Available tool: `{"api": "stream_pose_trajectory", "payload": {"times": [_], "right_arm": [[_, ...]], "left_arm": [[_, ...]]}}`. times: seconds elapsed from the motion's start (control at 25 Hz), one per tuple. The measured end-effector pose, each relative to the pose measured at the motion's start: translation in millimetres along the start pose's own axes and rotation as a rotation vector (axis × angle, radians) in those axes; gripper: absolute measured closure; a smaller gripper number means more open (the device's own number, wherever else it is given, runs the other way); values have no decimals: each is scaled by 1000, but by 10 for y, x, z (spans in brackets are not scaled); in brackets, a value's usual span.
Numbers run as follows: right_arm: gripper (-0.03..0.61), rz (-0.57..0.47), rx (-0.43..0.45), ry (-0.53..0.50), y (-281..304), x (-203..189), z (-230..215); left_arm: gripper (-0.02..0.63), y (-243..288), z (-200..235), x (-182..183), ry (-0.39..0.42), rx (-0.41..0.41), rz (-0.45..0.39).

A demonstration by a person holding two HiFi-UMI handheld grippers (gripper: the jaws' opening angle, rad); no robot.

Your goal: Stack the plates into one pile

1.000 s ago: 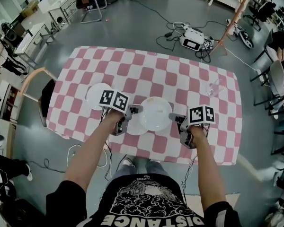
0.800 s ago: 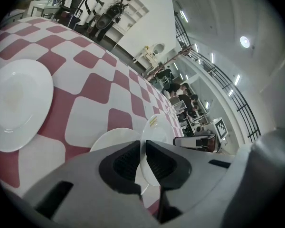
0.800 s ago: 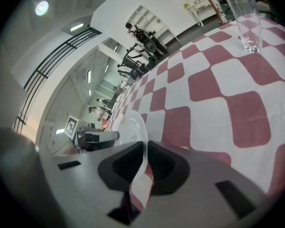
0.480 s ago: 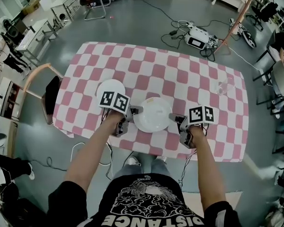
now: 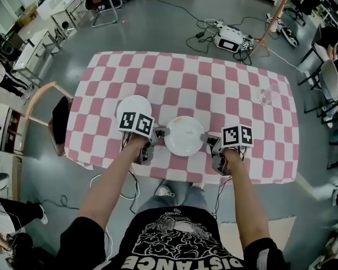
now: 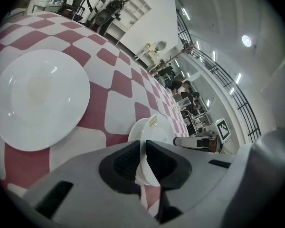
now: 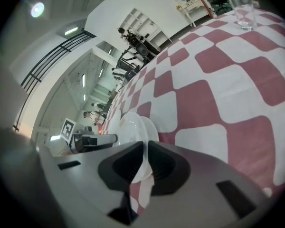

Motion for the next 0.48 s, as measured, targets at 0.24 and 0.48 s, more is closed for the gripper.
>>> {"api": "stream_pose_trajectory", "payload": {"times": [0.24, 0.48], "right_arm": [[541, -40, -26, 22, 53, -108, -33], [540, -84, -43, 31, 68, -174, -68]], "left_arm": [[568, 49, 65, -8, 22, 1, 19], [568, 82, 83, -17, 42, -6, 13]]}}
Point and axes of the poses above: the fingertips, and each gripper's own axes: y forward along the fingers, z to its left, x out of its top, the point moved 9 cm from there along -y, backward along the fingers, and after that the axes turned 15 degrees about x, right-handed, at the moved point
